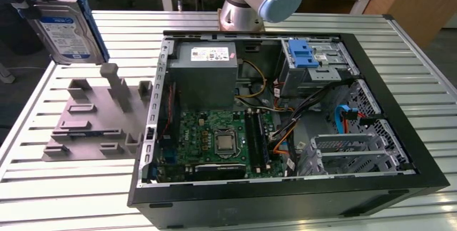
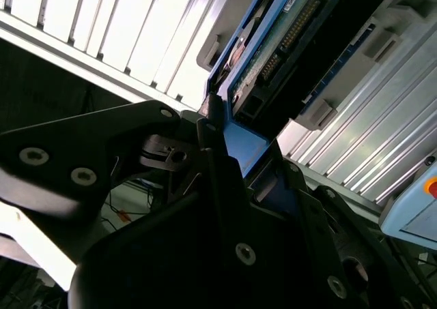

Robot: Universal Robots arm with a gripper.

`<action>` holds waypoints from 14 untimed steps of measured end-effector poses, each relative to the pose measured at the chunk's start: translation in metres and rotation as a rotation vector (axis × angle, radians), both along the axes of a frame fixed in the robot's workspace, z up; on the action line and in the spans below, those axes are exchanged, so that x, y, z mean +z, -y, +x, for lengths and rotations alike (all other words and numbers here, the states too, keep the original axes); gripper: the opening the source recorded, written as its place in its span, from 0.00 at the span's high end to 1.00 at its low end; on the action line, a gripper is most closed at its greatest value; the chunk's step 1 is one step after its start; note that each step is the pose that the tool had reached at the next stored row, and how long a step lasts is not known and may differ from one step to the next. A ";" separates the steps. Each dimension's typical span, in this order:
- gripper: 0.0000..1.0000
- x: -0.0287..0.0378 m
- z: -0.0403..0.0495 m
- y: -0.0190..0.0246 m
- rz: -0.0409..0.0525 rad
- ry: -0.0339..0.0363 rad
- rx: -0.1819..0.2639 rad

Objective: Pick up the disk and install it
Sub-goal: 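Pick up the disk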

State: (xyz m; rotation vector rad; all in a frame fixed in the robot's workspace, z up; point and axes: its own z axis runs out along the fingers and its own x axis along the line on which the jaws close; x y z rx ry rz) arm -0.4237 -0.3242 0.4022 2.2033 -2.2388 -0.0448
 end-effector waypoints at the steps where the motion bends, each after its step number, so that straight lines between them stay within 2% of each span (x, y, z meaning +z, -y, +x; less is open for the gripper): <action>1: 0.63 0.0008 0.0000 -0.0001 0.0000 -0.0001 0.000; 6: 0.63 0.0065 0.0000 -0.0004 0.0000 0.0001 0.000; 14: 0.63 0.0192 0.0000 -0.0005 0.0000 0.0001 0.000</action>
